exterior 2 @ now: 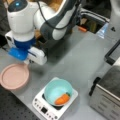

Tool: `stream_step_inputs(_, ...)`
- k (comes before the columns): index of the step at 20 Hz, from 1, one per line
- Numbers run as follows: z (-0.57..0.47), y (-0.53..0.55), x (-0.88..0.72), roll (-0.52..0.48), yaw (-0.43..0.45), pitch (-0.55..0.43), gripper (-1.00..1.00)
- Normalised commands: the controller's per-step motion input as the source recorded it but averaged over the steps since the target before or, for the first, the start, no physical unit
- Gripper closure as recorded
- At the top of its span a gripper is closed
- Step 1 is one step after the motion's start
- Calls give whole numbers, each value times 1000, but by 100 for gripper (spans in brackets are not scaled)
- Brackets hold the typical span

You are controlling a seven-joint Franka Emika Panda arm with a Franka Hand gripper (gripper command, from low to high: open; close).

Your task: Pick up the pan. Place the pan on the table. Pick up the bowl. Place the bowl on the stove.

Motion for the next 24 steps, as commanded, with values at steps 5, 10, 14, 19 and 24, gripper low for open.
stream_step_inputs(5, -189, -76, -143, -22, 15, -121, 100)
stream_step_inputs(10, -222, 17, -154, -4, -85, -152, 100)
stream_step_inputs(14, -226, 68, -131, -11, -149, -181, 100)
stream_step_inputs(19, -156, 74, -125, -31, -177, -180, 100)
stream_step_inputs(24, -162, 49, -100, -38, -140, -188, 100)
